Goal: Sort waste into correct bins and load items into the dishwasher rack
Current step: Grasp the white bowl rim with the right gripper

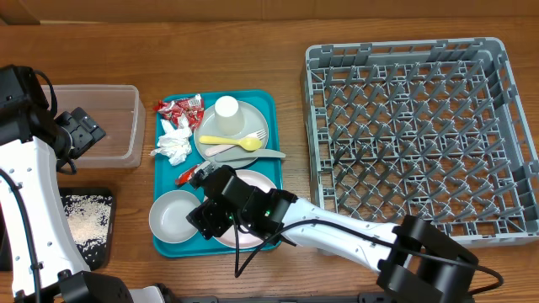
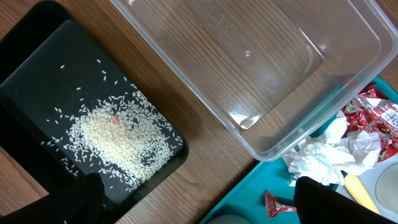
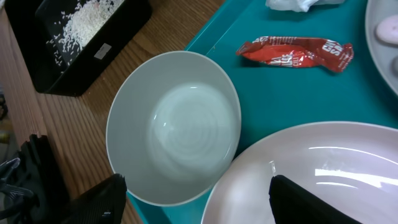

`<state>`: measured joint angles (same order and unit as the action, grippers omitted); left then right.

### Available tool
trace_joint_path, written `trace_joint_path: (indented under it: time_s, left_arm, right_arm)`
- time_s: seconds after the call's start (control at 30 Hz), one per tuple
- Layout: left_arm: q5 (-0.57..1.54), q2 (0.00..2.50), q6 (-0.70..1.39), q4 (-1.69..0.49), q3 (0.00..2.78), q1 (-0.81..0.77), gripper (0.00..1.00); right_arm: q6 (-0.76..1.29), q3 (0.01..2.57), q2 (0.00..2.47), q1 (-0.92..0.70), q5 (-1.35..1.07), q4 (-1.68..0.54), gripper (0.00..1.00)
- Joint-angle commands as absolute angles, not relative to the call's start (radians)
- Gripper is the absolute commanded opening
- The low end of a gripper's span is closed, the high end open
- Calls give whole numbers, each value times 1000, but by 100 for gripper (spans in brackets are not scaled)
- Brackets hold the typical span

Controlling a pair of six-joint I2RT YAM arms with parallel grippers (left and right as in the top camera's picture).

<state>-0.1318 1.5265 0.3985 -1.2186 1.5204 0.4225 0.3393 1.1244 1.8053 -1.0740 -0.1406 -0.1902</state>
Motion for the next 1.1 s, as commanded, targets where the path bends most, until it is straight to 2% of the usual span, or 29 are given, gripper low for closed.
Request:
trace_joint_path:
  time_s: [0.0, 0.37, 0.7, 0.97, 1.07]
  left_arm:
    - [-130, 1533, 420, -1219, 1540, 418, 100]
    - [-130, 1533, 419, -1234, 1540, 418, 100]
    - [-130, 1533, 419, -1245, 1540, 418, 100]
    - [-130, 1533, 419, -1246, 1540, 418, 100]
    - [-130, 1533, 419, -1246, 1540, 418, 100]
  right_arm:
    - [333, 1148, 1851, -1079, -133, -181, 77]
    - [334, 1148, 1881, -1079, -162, -97, 75]
    - [367, 1192, 1933, -1079, -202, -151, 69]
    - [368, 1193, 1933, -1079, -201, -160, 40]
    - [368, 1193, 1935, -1079, -202, -167, 39]
